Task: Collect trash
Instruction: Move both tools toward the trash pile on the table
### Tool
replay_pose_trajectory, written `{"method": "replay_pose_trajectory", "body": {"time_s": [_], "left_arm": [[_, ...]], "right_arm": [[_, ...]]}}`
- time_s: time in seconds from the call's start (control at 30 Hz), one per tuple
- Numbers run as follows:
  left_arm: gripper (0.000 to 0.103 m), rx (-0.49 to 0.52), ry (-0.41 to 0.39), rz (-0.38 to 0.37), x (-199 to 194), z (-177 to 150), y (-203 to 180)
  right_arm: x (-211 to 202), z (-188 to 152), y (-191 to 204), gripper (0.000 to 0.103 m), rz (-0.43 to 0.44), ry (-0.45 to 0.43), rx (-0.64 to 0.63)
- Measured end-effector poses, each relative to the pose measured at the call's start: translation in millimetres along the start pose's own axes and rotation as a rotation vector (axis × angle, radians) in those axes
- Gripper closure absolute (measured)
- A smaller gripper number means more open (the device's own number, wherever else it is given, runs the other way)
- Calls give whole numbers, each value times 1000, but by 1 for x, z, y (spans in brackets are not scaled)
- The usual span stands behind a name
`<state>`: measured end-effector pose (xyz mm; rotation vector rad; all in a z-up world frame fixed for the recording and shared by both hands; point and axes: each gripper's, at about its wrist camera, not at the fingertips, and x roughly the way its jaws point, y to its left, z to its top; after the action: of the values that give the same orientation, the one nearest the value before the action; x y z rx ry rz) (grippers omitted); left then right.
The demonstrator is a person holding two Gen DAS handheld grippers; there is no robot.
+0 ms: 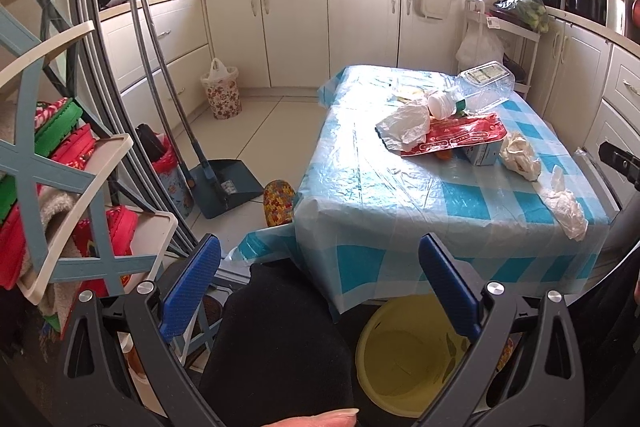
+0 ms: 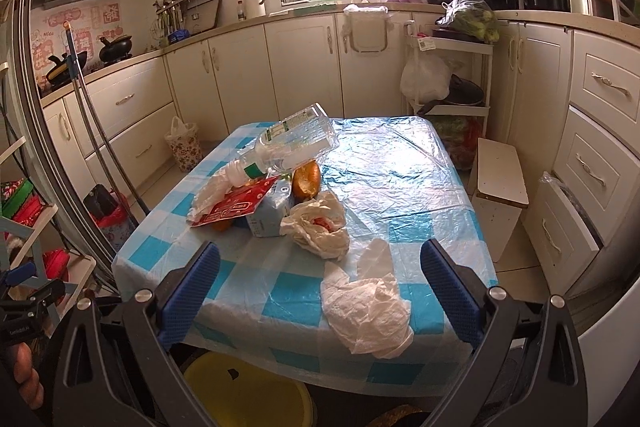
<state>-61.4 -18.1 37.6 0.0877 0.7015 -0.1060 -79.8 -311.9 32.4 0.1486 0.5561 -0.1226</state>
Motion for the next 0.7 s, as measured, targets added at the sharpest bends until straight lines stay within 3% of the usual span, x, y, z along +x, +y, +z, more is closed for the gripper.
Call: {"method": "replay_pose_trajectory", "body": {"time_s": [0.7], "left_arm": [[7,19,-29,19,-11,-4,-3]], "right_arm": [[-4,-6,10,7,50,13,-50]]}}
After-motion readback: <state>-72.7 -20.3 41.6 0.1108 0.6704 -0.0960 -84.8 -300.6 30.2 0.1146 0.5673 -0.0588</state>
